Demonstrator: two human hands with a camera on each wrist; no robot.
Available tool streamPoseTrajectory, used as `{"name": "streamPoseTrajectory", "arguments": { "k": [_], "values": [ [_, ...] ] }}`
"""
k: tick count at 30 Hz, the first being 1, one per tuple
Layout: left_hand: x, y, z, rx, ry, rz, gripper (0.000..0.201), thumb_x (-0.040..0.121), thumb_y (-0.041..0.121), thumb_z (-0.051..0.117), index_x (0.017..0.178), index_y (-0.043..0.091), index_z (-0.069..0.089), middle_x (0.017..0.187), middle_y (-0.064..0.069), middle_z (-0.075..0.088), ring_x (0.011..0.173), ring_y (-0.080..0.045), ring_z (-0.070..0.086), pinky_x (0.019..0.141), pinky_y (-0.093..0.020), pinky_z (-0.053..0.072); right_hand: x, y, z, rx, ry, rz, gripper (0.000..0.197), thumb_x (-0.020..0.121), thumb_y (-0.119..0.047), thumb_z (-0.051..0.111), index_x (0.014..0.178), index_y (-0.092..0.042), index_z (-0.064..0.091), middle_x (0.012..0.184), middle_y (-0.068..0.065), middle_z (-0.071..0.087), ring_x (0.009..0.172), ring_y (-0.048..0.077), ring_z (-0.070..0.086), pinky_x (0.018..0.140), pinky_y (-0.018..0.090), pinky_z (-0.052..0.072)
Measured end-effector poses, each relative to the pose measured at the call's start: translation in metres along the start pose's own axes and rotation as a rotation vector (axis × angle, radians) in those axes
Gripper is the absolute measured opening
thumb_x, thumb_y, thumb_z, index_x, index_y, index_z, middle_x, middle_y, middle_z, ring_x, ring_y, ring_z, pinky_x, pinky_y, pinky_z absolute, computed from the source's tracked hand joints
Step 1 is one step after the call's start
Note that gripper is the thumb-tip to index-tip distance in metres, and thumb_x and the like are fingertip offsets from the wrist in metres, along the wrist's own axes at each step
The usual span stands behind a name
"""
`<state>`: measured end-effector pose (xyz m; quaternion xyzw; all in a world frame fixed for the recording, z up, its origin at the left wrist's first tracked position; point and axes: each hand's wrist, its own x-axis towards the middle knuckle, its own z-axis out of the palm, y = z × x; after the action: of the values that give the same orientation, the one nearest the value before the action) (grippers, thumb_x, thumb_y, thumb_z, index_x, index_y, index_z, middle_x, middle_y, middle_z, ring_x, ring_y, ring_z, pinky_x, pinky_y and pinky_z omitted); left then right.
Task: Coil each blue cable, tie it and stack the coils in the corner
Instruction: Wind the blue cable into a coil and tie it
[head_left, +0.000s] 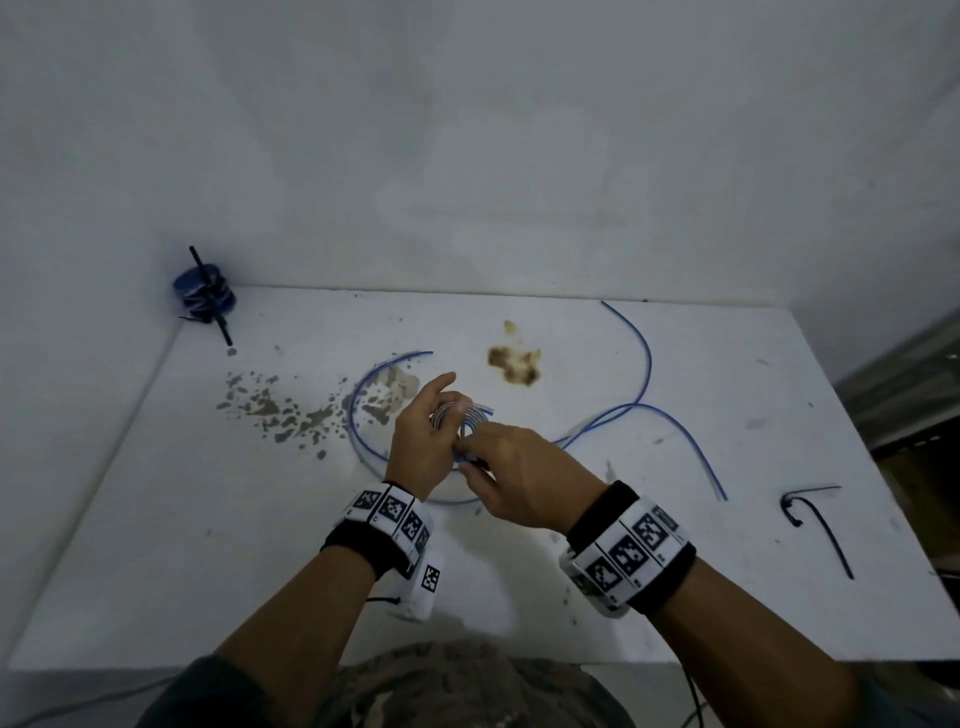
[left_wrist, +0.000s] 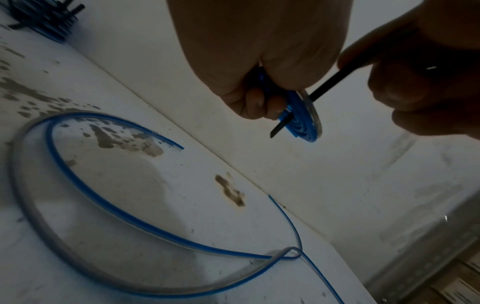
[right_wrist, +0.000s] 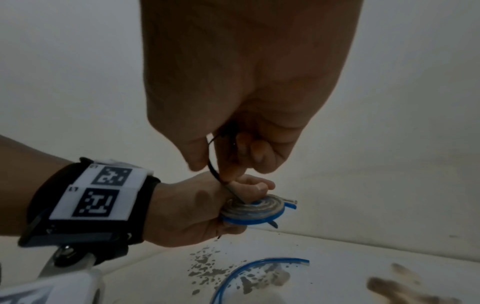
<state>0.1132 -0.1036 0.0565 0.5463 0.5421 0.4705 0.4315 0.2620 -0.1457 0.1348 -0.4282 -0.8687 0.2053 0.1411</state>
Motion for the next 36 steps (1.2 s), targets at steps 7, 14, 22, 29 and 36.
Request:
{"name": "streamPoseTrajectory", "arguments": {
  "k": [7,14,22,29,36],
  "values": [
    [-0.001,-0.001,-0.018,-0.036,-0.038,-0.013,0.033,0.098,0.012,0.056,0.132,0.014,0.055,0.097,0.008,0.069,0.077,-0.013,0.064,0.069,-0.027,0.054,0.022,-0.02,0.025,-0.105,0.339,0.25,0.024,0.074,0.0,0.069,0.095,-0.01,0.067,0.076,0.008,0.058,0.058,0.031,0.056,0.048,0.029,0.035],
    [-0.003,-0.002,-0.027,-0.01,-0.085,-0.019,0.036,0.098,0.016,0.058,0.134,0.018,0.053,0.102,0.007,0.069,0.097,-0.012,0.067,0.087,-0.031,0.055,0.02,-0.031,0.051,-0.044,0.584,0.159,0.028,0.067,0.011,0.07,0.083,-0.012,0.067,0.079,0.003,0.065,0.07,0.021,0.055,0.057,0.023,0.041],
    [-0.006,-0.01,-0.028,-0.042,-0.088,-0.034,0.025,0.096,0.012,0.06,0.117,0.025,0.06,0.099,0.002,0.071,0.095,-0.019,0.068,0.088,-0.041,0.056,0.013,-0.028,0.064,0.093,0.524,0.147,0.015,0.078,0.001,0.071,0.087,-0.011,0.071,0.085,-0.001,0.069,0.075,0.016,0.058,0.065,0.028,0.05],
    [-0.006,-0.004,-0.027,-0.03,-0.067,0.05,0.028,0.093,0.007,0.063,0.111,0.028,0.063,0.099,0.011,0.071,0.093,-0.001,0.067,0.083,-0.017,0.051,0.01,-0.034,0.049,0.802,0.711,0.694,0.033,0.077,0.003,0.078,0.105,-0.011,0.067,0.084,-0.003,0.069,0.071,0.006,0.065,0.07,0.019,0.055],
    [-0.009,-0.001,-0.024,0.005,-0.091,0.126,0.025,0.094,0.006,0.063,0.113,0.022,0.064,0.097,0.011,0.071,0.091,0.002,0.066,0.085,-0.013,0.049,0.019,-0.01,0.018,1.451,0.554,0.998,0.059,0.082,0.011,0.069,0.136,0.007,0.044,0.094,0.015,0.063,0.068,0.018,0.063,0.064,0.024,0.053]
  ]
}}
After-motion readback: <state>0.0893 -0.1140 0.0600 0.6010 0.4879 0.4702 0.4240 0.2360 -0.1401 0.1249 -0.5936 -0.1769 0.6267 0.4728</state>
